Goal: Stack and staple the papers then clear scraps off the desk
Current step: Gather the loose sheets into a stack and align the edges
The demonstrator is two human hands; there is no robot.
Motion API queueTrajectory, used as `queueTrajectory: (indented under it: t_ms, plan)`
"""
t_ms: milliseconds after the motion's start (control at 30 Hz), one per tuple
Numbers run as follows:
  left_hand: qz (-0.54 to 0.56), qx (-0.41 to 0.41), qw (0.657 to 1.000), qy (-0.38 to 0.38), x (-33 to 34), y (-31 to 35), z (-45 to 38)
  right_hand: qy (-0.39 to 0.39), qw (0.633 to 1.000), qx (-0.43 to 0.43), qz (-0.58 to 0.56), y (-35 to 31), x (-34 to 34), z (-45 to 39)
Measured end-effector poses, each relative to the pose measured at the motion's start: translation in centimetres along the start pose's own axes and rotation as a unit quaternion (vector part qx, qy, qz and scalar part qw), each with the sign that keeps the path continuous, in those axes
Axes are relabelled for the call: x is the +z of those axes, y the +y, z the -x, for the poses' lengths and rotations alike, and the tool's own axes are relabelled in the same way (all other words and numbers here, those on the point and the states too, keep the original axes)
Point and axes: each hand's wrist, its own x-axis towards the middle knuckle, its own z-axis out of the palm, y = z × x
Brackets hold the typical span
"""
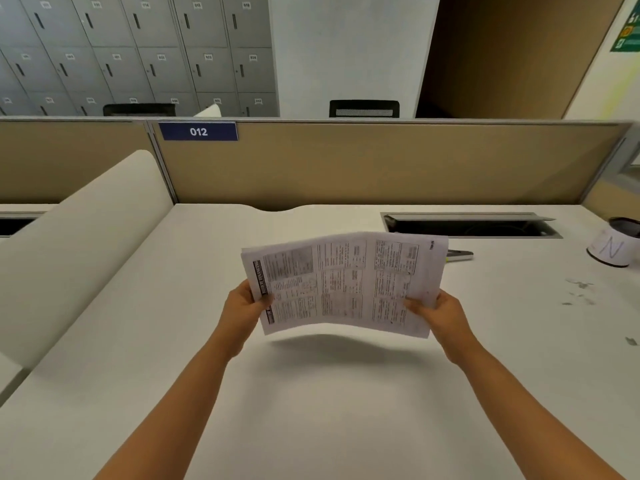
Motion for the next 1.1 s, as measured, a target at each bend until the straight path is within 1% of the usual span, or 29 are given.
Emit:
queueTrajectory:
  t_ms: [167, 400, 500, 567, 633, 700, 800, 933, 1033, 1100]
  plan:
    - [-0.005, -0.005, 1.0, 0.002, 1.5, -3.1, 1.4, 0.003, 1.0, 0.027, 0.008, 1.7, 0.1, 0.6]
    - [-0.009, 0.024, 0.999, 0.031, 0.9, -2.9, 0.9, 0.023, 1.0, 0.0, 0.021, 0.2, -0.7, -0.1]
    - [-0.032, -0.002, 0.999, 0.018, 1.0, -4.3, 1.5, 0.022, 0.998, 0.024, 0.044, 1.2, -0.6, 0.5]
    - [-0.064, -0.003, 0.998, 0.018, 1.1, -5.1, 1.8, 0.014, 0.997, 0.049, 0.049, 2.1, -0.3, 0.8]
    - [-0.072, 0.006, 0.997, 0.024, 1.2, -4.9, 1.7, 0.035, 0.996, 0.059, 0.06, 2.0, -0.3, 0.5]
    - [-0.054, 0.007, 0.998, 0.027, 1.2, -4.0, 1.5, 0.057, 0.994, 0.054, 0.074, 1.3, -0.4, -0.2]
    - [-0.044, 0.015, 0.999, 0.021, 1.3, -3.6, 1.5, 0.067, 0.993, 0.042, 0.086, 0.8, -0.6, -0.5]
    - [-0.063, -0.012, 0.998, -0.011, 1.7, -4.8, 2.3, 0.021, 0.995, 0.068, 0.065, 2.1, -0.7, 0.5]
    - [-0.071, -0.001, 0.997, -0.004, 1.8, -4.6, 2.1, 0.022, 0.994, 0.065, 0.083, 2.1, -1.0, 0.3]
    - [-0.063, 0.002, 0.998, -0.008, 1.9, -4.2, 1.9, 0.037, 0.994, 0.057, 0.081, 1.5, -1.2, -0.1]
